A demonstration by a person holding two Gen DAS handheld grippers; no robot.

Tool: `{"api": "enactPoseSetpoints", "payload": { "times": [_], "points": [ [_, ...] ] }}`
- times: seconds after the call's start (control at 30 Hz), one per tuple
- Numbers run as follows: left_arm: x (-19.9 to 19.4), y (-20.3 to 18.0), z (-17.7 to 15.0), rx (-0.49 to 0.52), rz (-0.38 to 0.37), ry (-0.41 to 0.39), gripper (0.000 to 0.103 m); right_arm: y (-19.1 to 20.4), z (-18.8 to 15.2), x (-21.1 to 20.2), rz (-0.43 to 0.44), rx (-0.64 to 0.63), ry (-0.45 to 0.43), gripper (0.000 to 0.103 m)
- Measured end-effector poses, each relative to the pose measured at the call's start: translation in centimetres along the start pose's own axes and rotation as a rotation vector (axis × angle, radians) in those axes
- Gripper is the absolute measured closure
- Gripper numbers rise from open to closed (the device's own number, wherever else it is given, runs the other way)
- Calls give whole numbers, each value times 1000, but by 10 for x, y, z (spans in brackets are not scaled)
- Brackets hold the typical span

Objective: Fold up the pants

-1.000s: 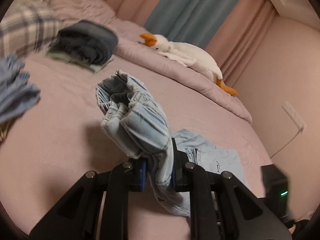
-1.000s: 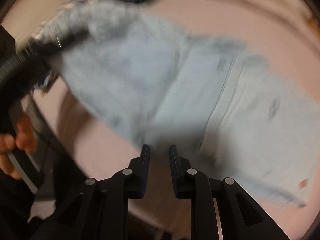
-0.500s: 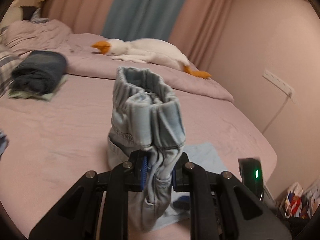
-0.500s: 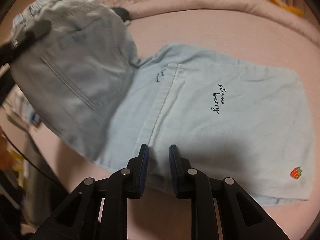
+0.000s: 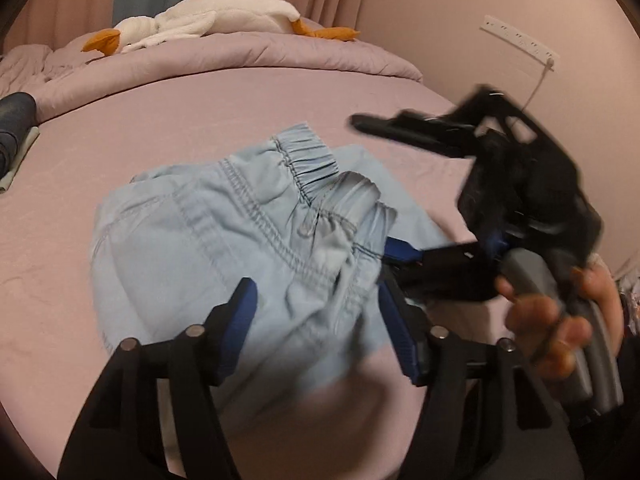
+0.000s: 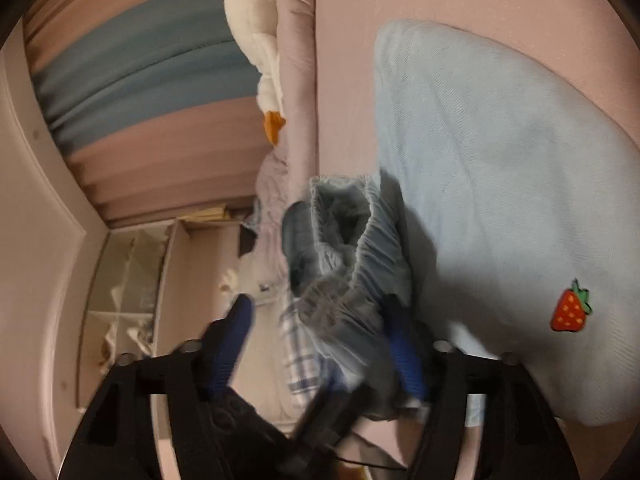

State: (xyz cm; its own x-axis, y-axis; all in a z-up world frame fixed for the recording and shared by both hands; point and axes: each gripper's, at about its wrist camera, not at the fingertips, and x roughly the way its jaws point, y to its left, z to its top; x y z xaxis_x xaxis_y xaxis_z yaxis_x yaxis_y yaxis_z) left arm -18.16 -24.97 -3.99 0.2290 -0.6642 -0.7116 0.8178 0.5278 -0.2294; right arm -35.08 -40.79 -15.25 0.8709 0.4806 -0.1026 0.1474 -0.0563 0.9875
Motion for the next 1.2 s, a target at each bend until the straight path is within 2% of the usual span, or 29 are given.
{"api": "enactPoseSetpoints", "payload": {
  "times": [0.07,0.17,0.23,0.27,0.33,0.43,0.57,0.7,0.83,0.9,1.0,1.03,1.07,1.1,1.17,1.2],
  "points": [
    [-20,8,-8,-25,-23,-24,33,5,-1,25,-77,-42,23,31],
    [-46,24,-21,-79,-8,-59,27,22,-2,24,-222,-130,46,33],
    [-63,38,-31,-132,20,-68,26,29,-1,36,-371,-207,58,44],
    [-66,44,-34,-156,29,-73,26,31,-6,41,-465,-254,56,59],
    [-75,58,-37,-211,41,-82,26,33,1,55,-532,-309,41,67],
    [-83,71,-41,-251,66,-85,26,51,-3,48,-548,-401,-3,74],
    [-86,75,-43,-267,75,-88,26,76,5,28,-556,-487,-83,74],
    [-77,73,-41,-262,70,-66,26,76,21,14,-631,-498,-169,74],
    [-63,69,-30,-239,89,-40,26,44,40,18,-717,-421,-150,74],
    [-62,70,-22,-232,85,-46,26,34,45,18,-690,-391,-116,73],
    [-62,73,-5,-213,86,-68,28,48,48,13,-706,-403,-92,62],
    [-61,75,3,-207,81,-82,28,54,48,9,-716,-416,-104,60],
    [-60,76,9,-204,72,-90,28,64,46,7,-740,-450,-136,53],
    [-57,78,17,-204,60,-92,29,72,43,9,-772,-481,-173,45],
    [-49,83,32,-197,45,-86,42,87,34,5,-846,-563,-253,43],
    [-43,85,39,-189,29,-76,59,94,28,5,-867,-614,-278,43]
  ]
}}
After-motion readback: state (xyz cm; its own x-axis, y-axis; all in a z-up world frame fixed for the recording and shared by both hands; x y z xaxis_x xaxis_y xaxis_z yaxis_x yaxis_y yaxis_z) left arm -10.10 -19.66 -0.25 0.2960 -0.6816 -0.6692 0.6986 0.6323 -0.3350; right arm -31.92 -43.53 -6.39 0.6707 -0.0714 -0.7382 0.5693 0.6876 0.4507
